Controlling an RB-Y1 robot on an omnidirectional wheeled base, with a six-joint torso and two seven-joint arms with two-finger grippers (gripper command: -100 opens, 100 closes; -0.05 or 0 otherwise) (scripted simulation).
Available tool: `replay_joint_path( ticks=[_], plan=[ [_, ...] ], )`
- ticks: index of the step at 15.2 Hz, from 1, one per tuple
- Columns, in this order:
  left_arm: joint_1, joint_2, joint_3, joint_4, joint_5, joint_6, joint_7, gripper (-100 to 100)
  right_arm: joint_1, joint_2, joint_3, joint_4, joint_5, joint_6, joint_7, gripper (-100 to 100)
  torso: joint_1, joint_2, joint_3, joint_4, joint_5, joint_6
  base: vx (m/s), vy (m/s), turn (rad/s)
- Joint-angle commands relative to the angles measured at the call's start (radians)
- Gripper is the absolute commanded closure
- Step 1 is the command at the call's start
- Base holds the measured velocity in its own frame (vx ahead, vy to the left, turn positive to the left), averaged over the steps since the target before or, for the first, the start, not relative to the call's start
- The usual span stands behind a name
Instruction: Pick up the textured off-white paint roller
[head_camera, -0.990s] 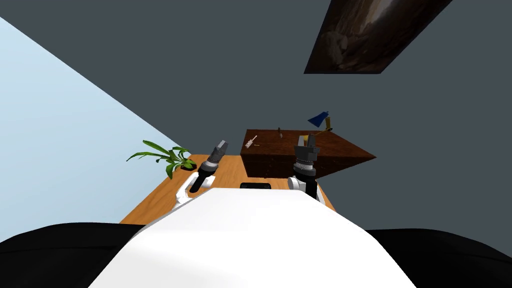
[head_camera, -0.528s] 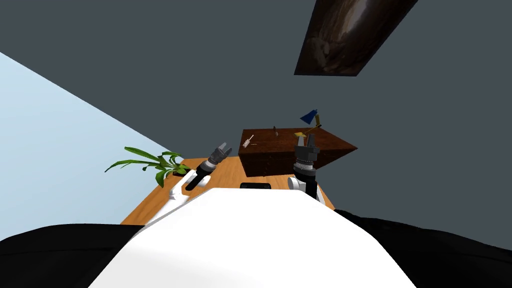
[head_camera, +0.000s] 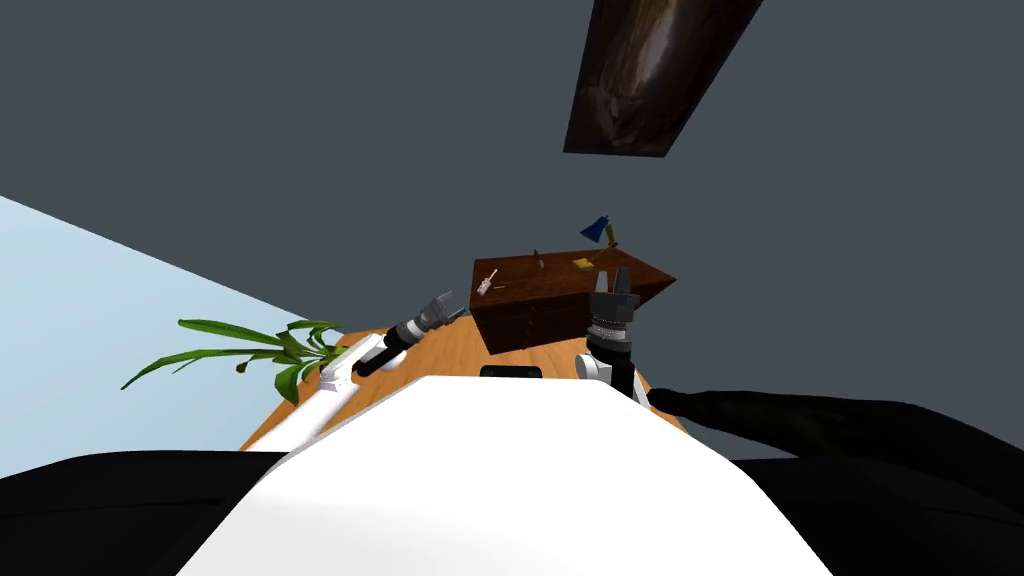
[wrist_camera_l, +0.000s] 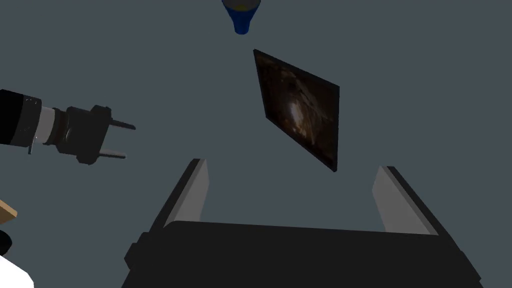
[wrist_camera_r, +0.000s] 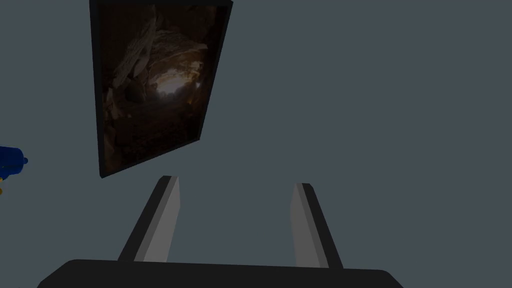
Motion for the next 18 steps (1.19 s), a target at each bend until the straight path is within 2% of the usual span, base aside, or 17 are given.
replay_joint_path(
  ticks=[1,2,3,4,5,6,8,9,10,11,12,13,14,15,16,17,18],
  plan=[
    [-0.011,0.050,-0.005,0.041,-0.050,-0.022,-0.050,-100,0.000,0.000,0.000,0.000,0.000,0.000,0.000,0,0.000,0.000,0.000,0.000,0.000,0.000,-0.024,0.015,-0.195],
    [-0.011,0.069,-0.005,0.041,-0.056,-0.022,-0.067,-100,0.000,0.000,0.000,0.000,0.000,0.000,0.000,0,0.000,0.000,0.000,0.000,0.000,0.001,-0.024,0.014,-0.262],
    [-0.011,0.071,-0.005,0.041,-0.056,-0.022,-0.067,-100,0.000,0.000,0.000,0.000,0.000,0.000,0.000,0,-0.001,-0.001,0.000,0.000,0.000,0.001,-0.017,0.014,-0.120],
    [-0.023,0.105,-0.008,0.080,-0.099,-0.043,-0.107,-100,0.000,0.000,0.000,0.000,0.000,0.000,0.000,0,-0.001,-0.001,-0.001,0.000,0.000,0.000,-0.017,0.008,-0.274],
    [-0.023,0.126,-0.008,0.080,-0.102,-0.043,-0.117,-100,0.000,0.000,0.000,0.000,0.000,0.000,0.000,0,-0.001,-0.001,-0.001,0.000,0.000,0.001,-0.019,0.013,-0.272],
    [-0.035,0.150,-0.011,0.119,-0.133,-0.064,-0.144,-100,0.000,0.000,0.000,0.000,0.000,0.000,0.000,0,-0.001,-0.001,-0.001,0.000,0.000,0.001,-0.020,0.012,-0.323],
    [-0.035,0.179,-0.011,0.119,-0.148,-0.064,-0.168,-100,0.000,0.000,0.000,0.000,0.000,0.000,0.000,0,-0.001,-0.001,-0.001,0.000,0.000,0.001,-0.016,0.011,-0.211],
    [-0.047,0.211,-0.015,0.158,-0.188,-0.086,-0.202,-100,0.000,0.000,0.000,0.000,0.000,0.000,0.000,0,-0.001,-0.002,-0.001,0.000,0.000,0.000,-0.010,0.000,-0.289],
    [-0.047,0.230,-0.015,0.158,-0.194,-0.086,-0.218,-100,0.000,0.000,0.000,0.000,0.000,0.000,0.000,0,-0.002,-0.002,-0.001,0.000,0.000,0.001,-0.009,0.002,-0.282],
    [-0.047,0.230,-0.015,0.158,-0.194,-0.086,-0.218,-100,0.000,0.000,0.000,0.000,0.000,0.000,0.000,0,-0.002,-0.002,-0.001,0.000,0.000,0.001,-0.005,0.006,-0.074],
    [-0.058,0.268,-0.018,0.197,-0.238,-0.108,-0.252,-100,0.000,0.000,0.000,0.000,0.000,0.000,0.000,0,-0.002,-0.002,-0.001,-0.001,0.000,0.000,-0.002,-0.004,-0.222],
    [-0.058,0.280,-0.018,0.197,-0.240,-0.108,-0.268,-100,0.000,0.000,0.000,0.000,0.000,0.000,0.000,0,-0.002,-0.003,-0.001,-0.001,0.000,0.001,-0.002,-0.003,-0.274],
    [-0.058,0.280,-0.018,0.197,-0.240,-0.108,-0.268,-100,0.000,0.000,0.000,0.000,0.000,0.000,0.000,0,-0.002,-0.003,-0.002,-0.001,-0.001,0.001,0.000,0.002,-0.132],
    [-0.070,0.320,-0.022,0.236,-0.283,-0.130,-0.305,-100,0.000,0.000,0.000,0.000,0.000,0.000,0.000,0,-0.002,-0.003,-0.002,-0.001,0.000,0.000,0.003,-0.006,-0.282],
    [-0.070,0.328,-0.022,0.236,-0.286,-0.130,-0.318,-100,0.000,0.000,0.000,0.000,0.000,0.000,0.000,0,-0.002,-0.003,-0.002,-0.001,-0.001,0.001,0.005,-0.004,-0.312],
    [-0.081,0.363,-0.027,0.267,-0.314,-0.152,-0.343,-100,0.000,0.000,0.000,0.000,0.000,0.000,0.000,0,-0.002,-0.003,-0.002,-0.001,-0.001,0.001,0.009,-0.008,-0.409],
    [-0.081,0.373,-0.027,0.274,-0.332,-0.152,-0.364,-100,0.000,0.000,0.000,0.000,0.000,0.000,0.000,0,-0.002,-0.004,-0.002,-0.001,-0.001,0.002,0.010,-0.004,-0.301]
  ],
)
